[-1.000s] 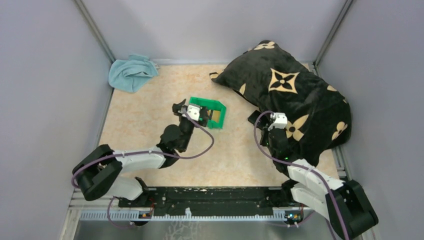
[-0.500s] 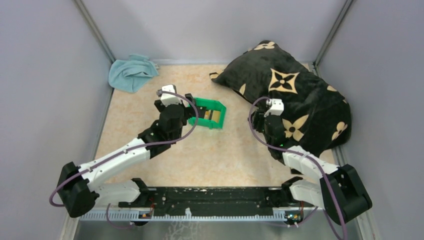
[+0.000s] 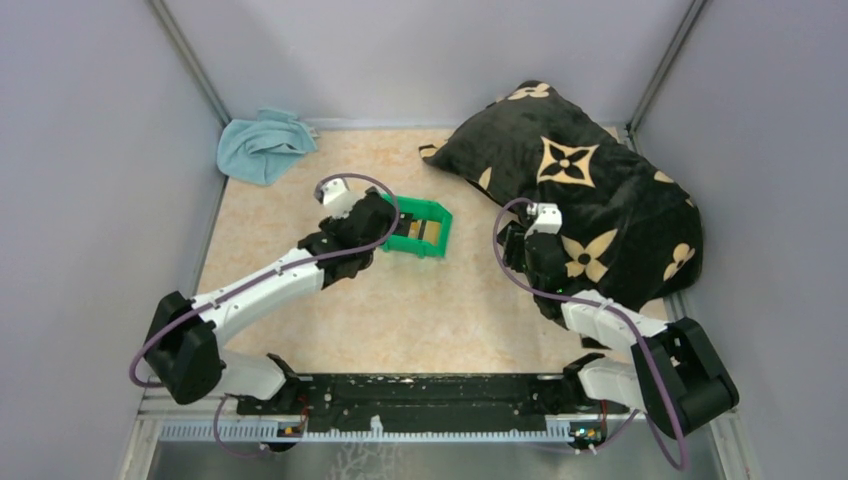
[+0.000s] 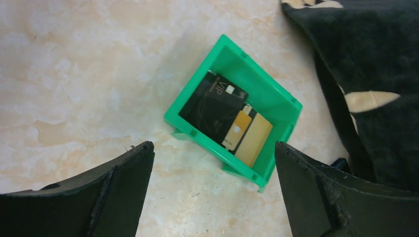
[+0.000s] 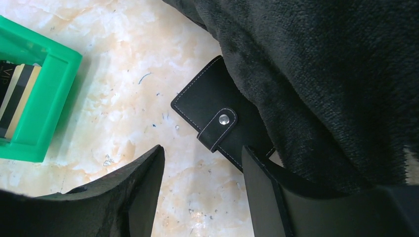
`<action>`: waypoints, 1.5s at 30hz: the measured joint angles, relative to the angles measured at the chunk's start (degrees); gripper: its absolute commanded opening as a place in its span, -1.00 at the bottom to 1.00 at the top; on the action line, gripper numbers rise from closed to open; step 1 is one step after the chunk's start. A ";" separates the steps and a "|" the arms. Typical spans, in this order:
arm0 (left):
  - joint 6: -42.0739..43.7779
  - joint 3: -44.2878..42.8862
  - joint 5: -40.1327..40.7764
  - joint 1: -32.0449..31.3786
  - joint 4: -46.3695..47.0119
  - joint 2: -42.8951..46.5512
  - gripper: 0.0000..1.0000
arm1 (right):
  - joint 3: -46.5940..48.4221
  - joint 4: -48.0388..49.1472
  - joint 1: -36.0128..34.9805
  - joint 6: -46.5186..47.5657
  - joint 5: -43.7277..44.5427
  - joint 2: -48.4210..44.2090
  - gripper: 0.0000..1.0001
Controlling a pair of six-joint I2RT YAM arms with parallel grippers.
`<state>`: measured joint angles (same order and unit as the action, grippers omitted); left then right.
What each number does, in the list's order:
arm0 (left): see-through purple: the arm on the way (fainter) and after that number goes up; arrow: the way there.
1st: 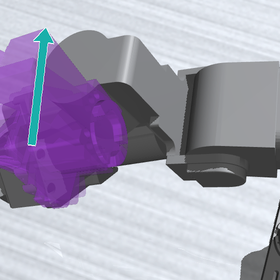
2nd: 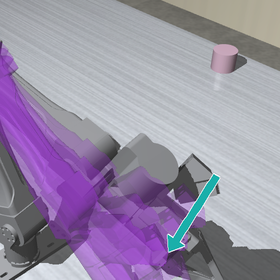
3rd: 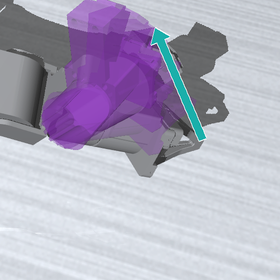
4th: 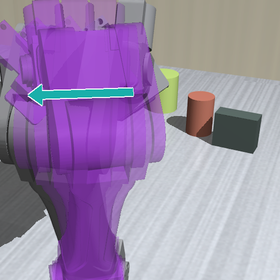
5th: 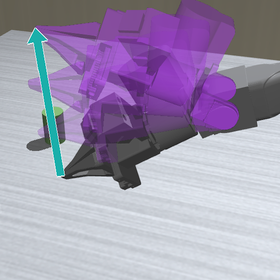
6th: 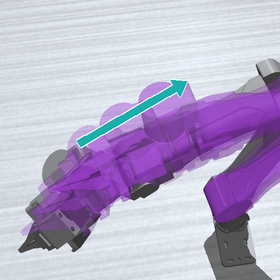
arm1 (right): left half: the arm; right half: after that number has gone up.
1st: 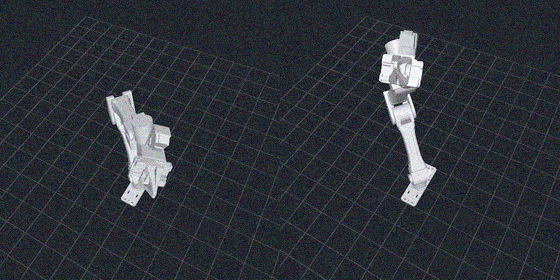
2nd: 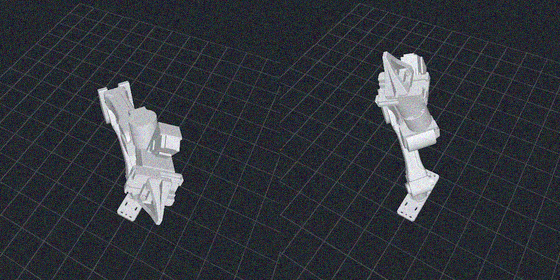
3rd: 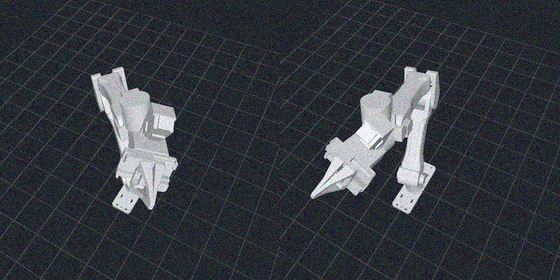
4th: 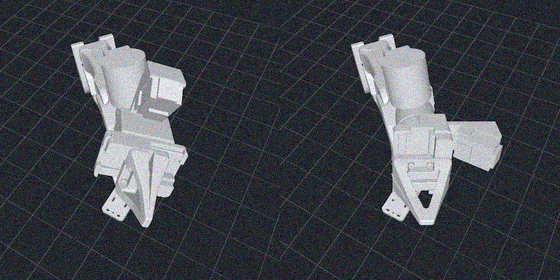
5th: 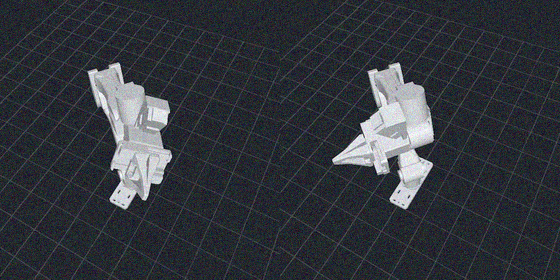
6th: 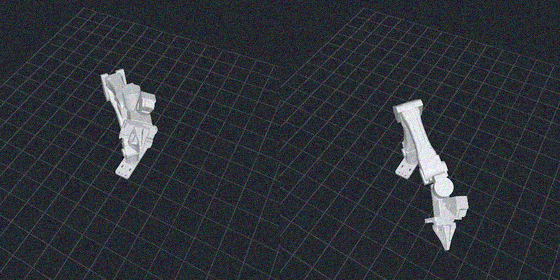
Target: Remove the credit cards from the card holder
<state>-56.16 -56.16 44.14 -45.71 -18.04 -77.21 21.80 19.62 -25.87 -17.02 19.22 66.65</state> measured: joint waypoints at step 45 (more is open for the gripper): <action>-26.64 -4.17 -16.22 6.47 -6.43 -14.23 0.65 | 1.99 -2.82 0.00 -0.79 -3.10 1.53 0.16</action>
<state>-82.81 -60.34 27.92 -39.24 -24.47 -91.44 23.79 16.80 -25.87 -17.80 16.12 68.18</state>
